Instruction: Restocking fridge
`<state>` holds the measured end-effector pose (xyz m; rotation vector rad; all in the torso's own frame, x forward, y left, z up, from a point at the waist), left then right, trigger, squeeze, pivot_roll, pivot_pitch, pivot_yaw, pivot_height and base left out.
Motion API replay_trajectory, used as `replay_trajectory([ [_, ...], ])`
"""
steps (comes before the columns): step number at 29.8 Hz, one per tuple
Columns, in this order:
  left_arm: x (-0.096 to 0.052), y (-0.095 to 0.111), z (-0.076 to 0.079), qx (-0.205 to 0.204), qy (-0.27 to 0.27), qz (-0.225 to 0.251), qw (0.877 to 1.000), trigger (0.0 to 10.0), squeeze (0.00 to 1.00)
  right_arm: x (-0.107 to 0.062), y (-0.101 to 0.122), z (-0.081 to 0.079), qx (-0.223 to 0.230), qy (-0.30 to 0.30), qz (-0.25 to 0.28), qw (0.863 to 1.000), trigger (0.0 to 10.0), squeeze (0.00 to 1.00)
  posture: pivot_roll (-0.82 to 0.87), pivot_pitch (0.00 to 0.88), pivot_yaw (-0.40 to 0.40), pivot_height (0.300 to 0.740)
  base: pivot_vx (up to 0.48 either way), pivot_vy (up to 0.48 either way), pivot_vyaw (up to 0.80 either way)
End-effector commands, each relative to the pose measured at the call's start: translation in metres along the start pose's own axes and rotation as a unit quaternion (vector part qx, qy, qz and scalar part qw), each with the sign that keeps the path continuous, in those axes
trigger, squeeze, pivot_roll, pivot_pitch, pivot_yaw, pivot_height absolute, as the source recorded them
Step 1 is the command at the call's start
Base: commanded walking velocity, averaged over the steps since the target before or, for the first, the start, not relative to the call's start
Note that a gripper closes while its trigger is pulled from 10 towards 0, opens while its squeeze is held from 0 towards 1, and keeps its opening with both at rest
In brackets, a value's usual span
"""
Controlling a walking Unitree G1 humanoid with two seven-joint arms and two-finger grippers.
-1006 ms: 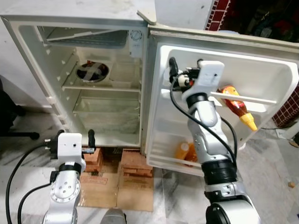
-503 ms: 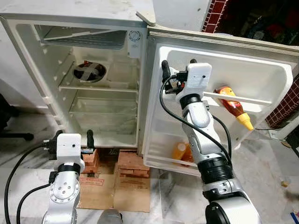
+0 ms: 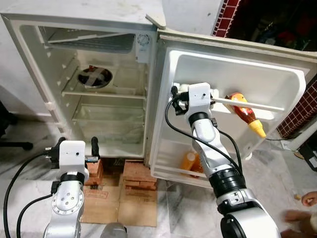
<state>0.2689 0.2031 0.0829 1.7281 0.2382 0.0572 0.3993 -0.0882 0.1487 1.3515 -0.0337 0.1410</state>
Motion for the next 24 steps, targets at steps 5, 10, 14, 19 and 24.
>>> replay_trajectory([
  [5,0.002,0.002,0.000,0.003,0.003,0.003,1.000,10.0,0.00,0.006,0.020,0.015,0.019,-0.029,0.044,0.998,10.0,0.00,0.19,0.000,-0.088,0.740,0.000,0.000,0.00],
  [10,0.003,0.003,0.001,0.003,0.001,0.005,1.000,10.0,0.00,0.004,0.034,0.041,-0.010,-0.063,0.080,0.995,10.0,0.00,0.19,0.000,-0.088,0.740,0.000,0.000,0.00],
  [14,0.004,0.005,0.003,0.001,-0.002,0.007,1.000,10.0,0.00,0.000,0.031,0.064,-0.034,-0.092,0.079,0.992,10.0,0.00,0.18,0.000,-0.088,0.740,0.000,0.000,0.00],
  [19,0.005,0.005,0.005,0.000,-0.005,0.010,1.000,10.0,0.00,-0.021,0.013,0.094,-0.056,-0.111,0.057,0.991,10.0,0.00,0.17,0.000,-0.090,0.740,0.000,0.000,0.00],
  [24,0.005,0.005,0.005,-0.001,-0.005,0.010,1.000,10.0,0.00,-0.045,-0.002,0.102,-0.070,-0.102,0.040,0.991,10.0,0.00,0.16,0.000,-0.089,0.740,0.000,0.000,0.00],
])
Point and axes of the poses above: a point about 5 cm out from each wrist's last joint towards the gripper, its own x axis pointing out of the wrist towards the gripper, its own y axis along the axis of the wrist's last joint, z = x × y, the point moved 5 cm from there along x, pointing out of the wrist towards the gripper, and after that the axes turned 4 degrees about -x, right-handed, at the moved point
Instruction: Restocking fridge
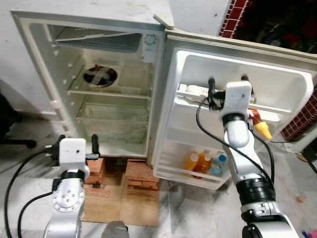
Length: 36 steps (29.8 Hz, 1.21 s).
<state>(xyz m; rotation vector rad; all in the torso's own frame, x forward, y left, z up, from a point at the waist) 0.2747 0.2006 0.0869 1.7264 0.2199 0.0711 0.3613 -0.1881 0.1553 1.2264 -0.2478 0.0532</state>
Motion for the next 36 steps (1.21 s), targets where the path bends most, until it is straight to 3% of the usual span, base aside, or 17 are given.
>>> replay_trajectory([
  [1,0.001,0.000,0.002,0.001,-0.005,0.001,1.000,10.0,0.00,-0.002,0.005,0.008,-0.004,-0.003,0.007,1.000,10.0,0.00,0.15,0.000,-0.087,0.740,0.000,0.000,0.00],
  [5,0.002,0.000,0.003,0.002,-0.008,0.001,1.000,10.0,0.00,-0.011,-0.004,0.014,-0.016,-0.003,-0.005,1.000,10.0,0.00,0.15,0.000,-0.082,0.740,0.000,0.000,0.00],
  [12,0.002,0.001,0.003,0.003,-0.008,0.003,1.000,10.0,0.00,-0.013,-0.004,0.021,-0.036,-0.006,-0.020,0.999,10.0,0.00,0.15,0.000,-0.084,0.740,0.000,0.000,0.00],
  [15,0.001,0.000,0.001,0.004,-0.005,0.002,1.000,10.0,0.00,-0.019,-0.023,0.026,-0.066,-0.011,-0.067,0.995,10.0,0.00,0.16,0.000,-0.090,0.740,0.000,0.000,0.00],
  [22,0.000,-0.001,0.000,0.003,-0.003,0.000,1.000,10.0,0.00,-0.031,-0.039,0.031,-0.061,-0.007,-0.098,0.993,10.0,0.00,0.15,0.000,-0.090,0.740,0.000,0.000,0.00],
  [29,0.001,-0.001,0.001,0.002,-0.007,0.001,1.000,10.0,0.00,-0.036,-0.035,0.023,-0.047,0.039,-0.070,0.996,10.0,0.00,0.14,0.000,-0.083,0.740,0.000,0.000,0.00],
  [36,0.003,0.000,0.003,0.002,-0.011,0.002,1.000,10.0,0.00,-0.030,-0.024,0.012,-0.002,0.111,-0.034,0.993,10.0,0.00,0.13,0.000,-0.079,0.740,0.000,0.000,0.00],
])
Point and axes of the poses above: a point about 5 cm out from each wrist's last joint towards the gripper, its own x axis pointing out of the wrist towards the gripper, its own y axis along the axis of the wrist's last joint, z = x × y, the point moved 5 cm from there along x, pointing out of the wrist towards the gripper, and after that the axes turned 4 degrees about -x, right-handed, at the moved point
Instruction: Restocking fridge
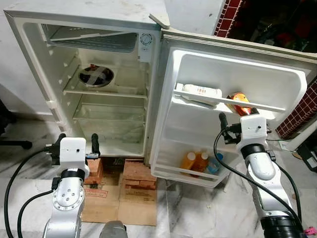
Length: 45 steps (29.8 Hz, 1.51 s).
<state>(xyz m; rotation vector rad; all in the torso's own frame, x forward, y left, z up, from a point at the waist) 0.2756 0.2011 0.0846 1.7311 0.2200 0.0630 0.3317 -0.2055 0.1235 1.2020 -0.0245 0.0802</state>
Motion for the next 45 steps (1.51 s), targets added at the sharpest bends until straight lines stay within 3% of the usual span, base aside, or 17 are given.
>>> replay_trajectory([
  [1,0.002,0.002,0.003,-0.001,-0.009,0.005,1.000,10.0,0.00,0.004,0.007,0.001,0.009,0.026,0.019,0.999,10.0,0.00,0.13,0.000,-0.080,0.740,0.000,0.000,0.00],
  [3,0.003,0.002,0.003,-0.001,-0.009,0.005,1.000,10.0,0.00,0.005,0.009,-0.005,0.018,0.053,0.022,0.998,10.0,0.00,0.13,0.000,-0.080,0.740,0.000,0.000,0.00],
  [6,0.003,0.003,0.004,-0.002,-0.009,0.005,1.000,10.0,0.00,0.003,0.003,-0.030,0.040,0.163,0.003,0.986,10.0,0.00,0.13,0.000,-0.082,0.740,0.000,0.000,0.00],
  [11,0.003,0.002,0.005,-0.003,-0.009,0.003,1.000,10.0,0.00,0.001,-0.012,-0.039,0.011,0.221,-0.032,0.975,10.0,0.00,0.13,0.000,-0.083,0.740,0.000,0.000,0.00],
  [17,0.002,0.001,0.006,-0.003,-0.012,0.000,1.000,10.0,0.00,0.015,-0.027,-0.027,-0.053,0.219,-0.071,0.972,10.0,0.00,0.14,0.000,-0.084,0.740,0.000,0.000,0.00],
  [23,0.002,-0.001,0.006,0.000,-0.013,-0.004,1.000,10.0,0.00,0.048,-0.023,-0.010,-0.088,0.181,-0.094,0.975,10.0,0.00,0.15,0.000,-0.088,0.740,0.000,0.000,0.00],
  [30,-0.001,-0.002,0.002,0.002,-0.007,-0.007,1.000,10.0,0.00,0.069,-0.012,-0.002,-0.109,0.187,-0.100,0.971,10.0,0.00,0.17,0.000,-0.101,0.740,0.000,0.000,0.00],
  [36,-0.001,-0.004,0.005,0.002,-0.011,-0.010,1.000,10.0,0.00,0.063,-0.008,-0.010,-0.098,0.221,-0.081,0.967,10.0,0.00,0.15,0.000,-0.095,0.740,0.000,0.000,0.00],
  [43,0.001,-0.005,0.009,0.000,-0.023,-0.015,1.000,10.0,0.00,0.044,-0.029,-0.016,-0.082,0.218,-0.101,0.967,10.0,0.00,0.14,0.000,-0.089,0.740,0.000,0.000,0.00],
  [45,0.001,-0.006,0.010,0.000,-0.026,-0.016,1.000,10.0,0.00,0.038,-0.032,-0.022,-0.045,0.208,-0.104,0.972,10.0,0.00,0.14,0.000,-0.089,0.740,0.000,0.000,0.00],
])
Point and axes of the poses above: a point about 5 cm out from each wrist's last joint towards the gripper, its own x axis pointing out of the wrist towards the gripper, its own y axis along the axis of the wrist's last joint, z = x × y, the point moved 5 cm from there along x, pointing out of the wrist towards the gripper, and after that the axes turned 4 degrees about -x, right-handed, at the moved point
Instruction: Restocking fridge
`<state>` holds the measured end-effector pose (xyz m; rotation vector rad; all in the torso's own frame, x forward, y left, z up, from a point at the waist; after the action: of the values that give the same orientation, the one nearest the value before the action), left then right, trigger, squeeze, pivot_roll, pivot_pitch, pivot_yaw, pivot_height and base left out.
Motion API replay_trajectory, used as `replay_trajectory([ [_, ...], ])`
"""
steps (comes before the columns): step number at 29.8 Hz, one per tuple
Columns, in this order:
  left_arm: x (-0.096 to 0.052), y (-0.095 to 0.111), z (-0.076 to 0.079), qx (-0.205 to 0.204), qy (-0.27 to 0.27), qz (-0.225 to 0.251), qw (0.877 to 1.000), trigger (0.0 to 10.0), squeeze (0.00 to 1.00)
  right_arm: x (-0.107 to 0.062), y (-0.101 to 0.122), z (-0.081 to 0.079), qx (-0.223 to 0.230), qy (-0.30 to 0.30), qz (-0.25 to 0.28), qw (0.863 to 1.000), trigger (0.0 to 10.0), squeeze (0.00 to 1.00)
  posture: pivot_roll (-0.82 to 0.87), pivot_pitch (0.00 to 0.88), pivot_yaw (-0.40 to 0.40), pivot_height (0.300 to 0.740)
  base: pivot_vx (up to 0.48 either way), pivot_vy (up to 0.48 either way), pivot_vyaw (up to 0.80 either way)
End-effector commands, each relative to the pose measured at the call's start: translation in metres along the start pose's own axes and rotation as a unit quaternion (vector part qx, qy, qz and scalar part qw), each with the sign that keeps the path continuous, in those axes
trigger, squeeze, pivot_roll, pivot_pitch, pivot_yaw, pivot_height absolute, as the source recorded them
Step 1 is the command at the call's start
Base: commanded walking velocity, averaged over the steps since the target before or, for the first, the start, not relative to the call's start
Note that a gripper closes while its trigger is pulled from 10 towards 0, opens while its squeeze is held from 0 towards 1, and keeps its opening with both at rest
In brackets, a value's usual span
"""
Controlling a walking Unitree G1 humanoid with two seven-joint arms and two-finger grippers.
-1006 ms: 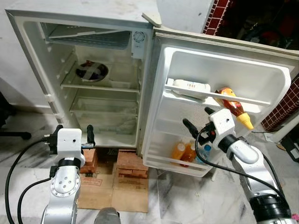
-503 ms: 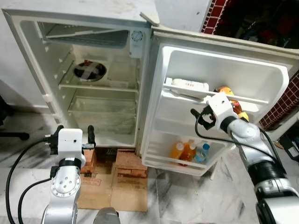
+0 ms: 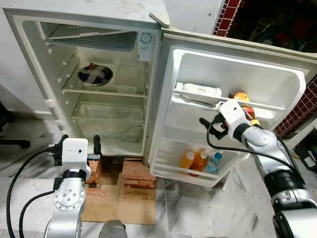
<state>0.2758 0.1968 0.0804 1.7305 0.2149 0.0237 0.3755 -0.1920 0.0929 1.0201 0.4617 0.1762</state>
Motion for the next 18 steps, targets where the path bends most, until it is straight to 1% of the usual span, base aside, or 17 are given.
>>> replay_trajectory([
  [1,0.002,-0.002,0.006,-0.001,-0.012,-0.007,1.000,10.0,0.00,-0.005,-0.004,-0.007,0.041,-0.010,0.003,0.999,10.0,0.00,0.13,0.000,-0.089,0.740,0.000,0.000,0.00],
  [3,0.002,-0.002,0.007,-0.001,-0.013,-0.007,1.000,10.0,0.00,-0.008,0.000,-0.017,0.052,-0.006,0.018,0.998,10.0,0.00,0.13,0.000,-0.089,0.740,0.000,0.000,0.00],
  [4,0.002,-0.002,0.007,-0.001,-0.014,-0.008,1.000,10.0,0.00,-0.011,0.007,-0.029,0.062,0.007,0.045,0.997,10.0,0.00,0.13,0.000,-0.090,0.740,0.000,0.000,0.00],
  [5,0.002,-0.003,0.007,-0.001,-0.015,-0.008,1.000,10.0,0.00,-0.015,0.010,-0.037,0.070,0.018,0.058,0.996,10.0,0.00,0.13,0.000,-0.090,0.740,0.000,0.000,0.00],
  [7,0.002,-0.003,0.008,-0.002,-0.016,-0.009,1.000,10.0,0.00,-0.020,0.003,-0.048,0.063,0.035,0.044,0.996,10.0,0.00,0.13,0.000,-0.091,0.740,0.000,0.000,0.00],
  [8,0.002,-0.003,0.008,-0.002,-0.016,-0.009,1.000,10.0,0.00,-0.020,0.003,-0.048,0.063,0.035,0.044,0.996,10.0,0.00,0.13,0.000,-0.091,0.740,0.000,0.000,0.00],
  [9,0.002,-0.003,0.008,-0.002,-0.017,-0.010,1.000,10.0,0.00,-0.026,-0.013,-0.055,0.058,0.046,0.010,0.997,10.0,0.00,0.13,0.000,-0.094,0.740,0.000,0.000,0.00],
  [11,0.002,-0.004,0.009,-0.003,-0.018,-0.011,1.000,10.0,0.00,-0.032,-0.026,-0.058,0.051,0.052,-0.017,0.997,10.0,0.00,0.13,0.000,-0.095,0.740,0.000,0.000,0.00],
  [12,0.002,-0.004,0.009,-0.003,-0.019,-0.012,1.000,10.0,0.00,-0.034,-0.028,-0.057,0.048,0.052,-0.023,0.997,10.0,0.00,0.13,0.000,-0.095,0.740,0.000,0.000,0.00],
  [14,0.002,-0.004,0.012,-0.003,-0.028,-0.014,0.999,10.0,0.00,-0.038,-0.031,-0.046,0.020,0.041,-0.034,0.998,10.0,0.00,0.12,0.000,-0.096,0.740,0.000,0.000,0.00],
  [16,0.003,-0.004,0.016,-0.008,-0.044,-0.016,0.999,10.0,0.00,-0.036,-0.029,-0.027,-0.004,0.016,-0.039,0.999,10.0,0.00,0.12,0.000,-0.096,0.740,0.000,0.000,0.00],
  [18,0.002,-0.003,0.018,-0.005,-0.048,-0.014,0.999,10.0,0.00,-0.035,-0.026,-0.017,-0.009,-0.002,-0.041,0.999,10.0,0.00,0.12,0.000,-0.095,0.740,0.000,0.000,0.00],
])
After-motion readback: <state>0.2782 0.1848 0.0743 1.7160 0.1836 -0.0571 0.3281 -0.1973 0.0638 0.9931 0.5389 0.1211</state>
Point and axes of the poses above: a point about 5 cm out from each wrist's last joint towards the gripper, its own x axis pointing out of the wrist towards the gripper, its own y axis along the axis of the wrist's last joint, z = x × y, the point moved 5 cm from there along x, pointing out of the wrist towards the gripper, and after that the axes turned 4 degrees about -x, right-handed, at the moved point
